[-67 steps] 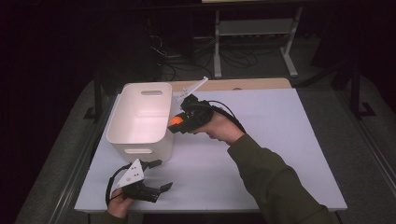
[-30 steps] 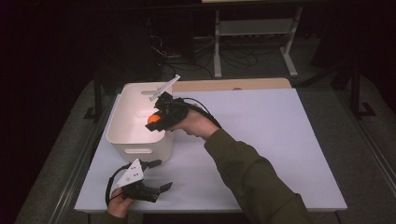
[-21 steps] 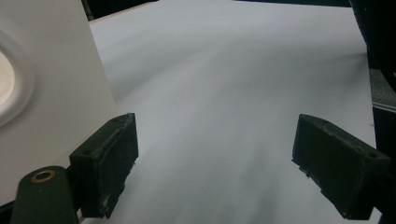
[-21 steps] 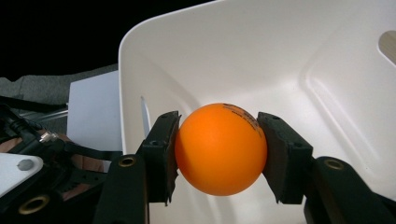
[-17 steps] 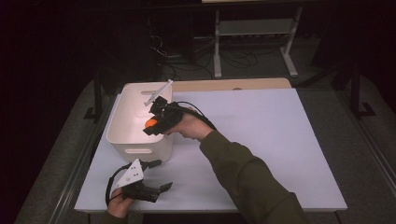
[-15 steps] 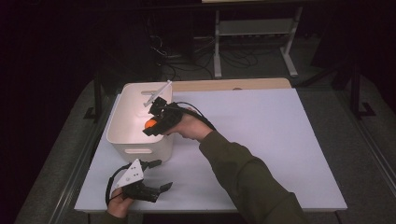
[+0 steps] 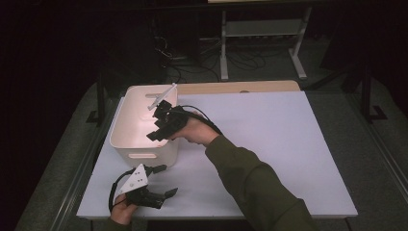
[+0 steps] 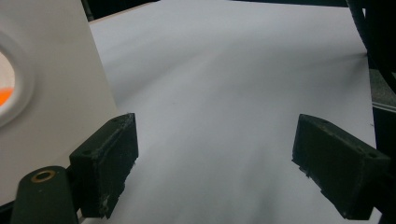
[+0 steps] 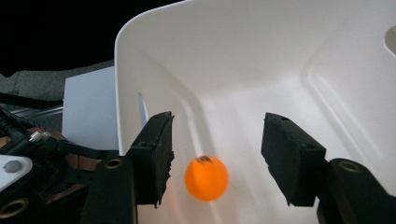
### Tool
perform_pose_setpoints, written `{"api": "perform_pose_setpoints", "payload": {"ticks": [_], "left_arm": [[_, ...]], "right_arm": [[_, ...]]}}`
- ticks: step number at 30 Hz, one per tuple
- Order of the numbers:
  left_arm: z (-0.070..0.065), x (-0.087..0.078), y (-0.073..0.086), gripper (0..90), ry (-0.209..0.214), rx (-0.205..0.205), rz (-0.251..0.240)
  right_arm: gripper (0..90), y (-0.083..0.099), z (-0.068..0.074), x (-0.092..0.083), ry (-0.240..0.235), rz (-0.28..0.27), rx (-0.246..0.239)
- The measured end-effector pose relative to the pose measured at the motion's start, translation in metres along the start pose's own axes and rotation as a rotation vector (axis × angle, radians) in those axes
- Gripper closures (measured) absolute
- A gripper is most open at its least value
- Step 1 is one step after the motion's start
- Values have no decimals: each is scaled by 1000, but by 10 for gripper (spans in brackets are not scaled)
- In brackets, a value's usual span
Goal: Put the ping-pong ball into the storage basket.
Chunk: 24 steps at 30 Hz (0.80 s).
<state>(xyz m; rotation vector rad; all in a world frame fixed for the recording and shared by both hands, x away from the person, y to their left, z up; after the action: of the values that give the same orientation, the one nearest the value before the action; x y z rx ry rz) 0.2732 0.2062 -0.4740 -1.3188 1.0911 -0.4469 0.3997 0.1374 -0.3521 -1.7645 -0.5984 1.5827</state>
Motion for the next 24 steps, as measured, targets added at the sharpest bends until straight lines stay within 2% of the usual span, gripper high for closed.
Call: {"api": "perform_pose_setpoints", "payload": {"ticks": [12, 24], "left_arm": [[0, 0, 0, 141, -3, 2, 7], [0, 1, 0, 141, -4, 2, 10]], "right_arm": [[416, 10, -7, -32, 38, -26, 19], [373, 34, -14, -57, 85, -32, 50]]}}
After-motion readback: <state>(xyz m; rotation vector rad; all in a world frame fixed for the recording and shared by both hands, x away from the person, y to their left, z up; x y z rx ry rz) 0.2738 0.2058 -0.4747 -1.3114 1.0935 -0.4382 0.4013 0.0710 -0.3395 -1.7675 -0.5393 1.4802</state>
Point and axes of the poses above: each handheld gripper's, and its own axes: x roughly forward along the jaws, y roughly out of its underside, z roughly to its left, the point moved 6 cm from there along x, roughly forward along the jaws, and after that the axes turned 10 degrees about -x, right-handed, at the moved point
